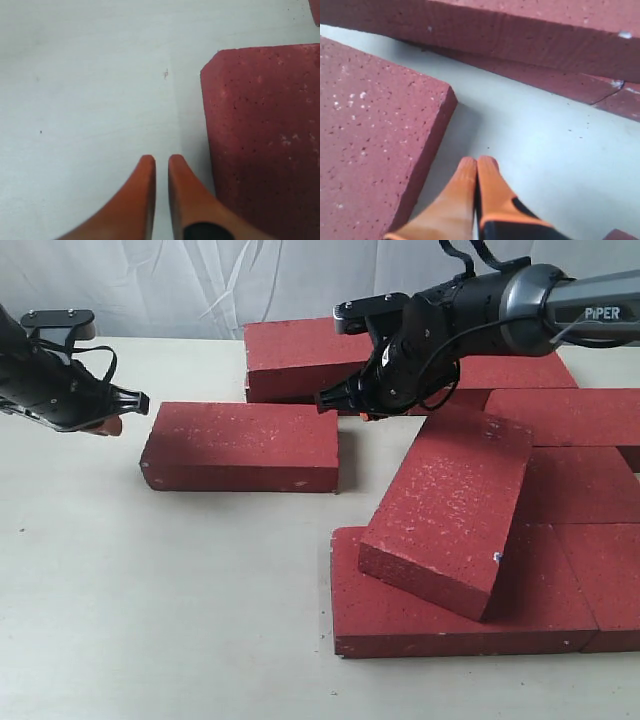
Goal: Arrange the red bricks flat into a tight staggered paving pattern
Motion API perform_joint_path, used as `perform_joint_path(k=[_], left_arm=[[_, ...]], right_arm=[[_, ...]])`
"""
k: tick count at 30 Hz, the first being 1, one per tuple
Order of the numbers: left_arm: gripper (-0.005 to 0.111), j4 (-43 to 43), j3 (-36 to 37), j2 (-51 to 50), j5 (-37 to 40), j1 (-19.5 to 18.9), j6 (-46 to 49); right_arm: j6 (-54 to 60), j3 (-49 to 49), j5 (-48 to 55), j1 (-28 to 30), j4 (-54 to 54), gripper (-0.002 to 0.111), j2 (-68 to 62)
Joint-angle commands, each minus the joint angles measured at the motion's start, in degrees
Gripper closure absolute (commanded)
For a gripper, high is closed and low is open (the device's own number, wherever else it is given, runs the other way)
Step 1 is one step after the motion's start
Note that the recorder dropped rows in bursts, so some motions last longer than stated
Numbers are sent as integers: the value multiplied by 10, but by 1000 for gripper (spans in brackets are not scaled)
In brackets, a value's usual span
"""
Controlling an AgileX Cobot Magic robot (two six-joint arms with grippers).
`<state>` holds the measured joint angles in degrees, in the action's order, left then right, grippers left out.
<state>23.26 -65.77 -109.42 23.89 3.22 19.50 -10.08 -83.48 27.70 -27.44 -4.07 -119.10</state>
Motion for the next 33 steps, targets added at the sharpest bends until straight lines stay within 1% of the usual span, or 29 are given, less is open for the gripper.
perform_joint_path(k=[1, 2, 5, 7, 10, 15, 18, 23, 29, 33], left_arm=[[98, 3, -2, 1, 16, -3, 6], [99, 3, -2, 1, 20, -3, 6], [99, 10, -2, 1, 32, -3, 6], [99, 15, -2, 1, 37, -3, 8], [99, 16, -2, 1, 50, -3, 8], [99, 28, 10, 1, 50, -3, 8], [99, 32, 14, 1, 44, -3, 8], [99, 32, 14, 1, 43, -3, 8], [99, 41, 14, 1, 38, -3, 9], [99, 44, 14, 1, 33, -3, 9]], right_arm=[[116, -4, 38, -23, 79, 109, 36], [190, -4, 61, -34, 122, 109, 45], [362, -4, 136, -65, 233, 109, 60], [396, -4, 162, -78, 286, 109, 60], [399, -26, 182, -89, 299, 109, 34], [383, -126, 275, -103, 281, 109, -49], [358, -176, 298, -112, 264, 109, -89], [326, -214, 294, -113, 236, 109, -124], [273, -220, 259, -113, 167, 109, -137], [250, -220, 237, -113, 159, 109, -142]])
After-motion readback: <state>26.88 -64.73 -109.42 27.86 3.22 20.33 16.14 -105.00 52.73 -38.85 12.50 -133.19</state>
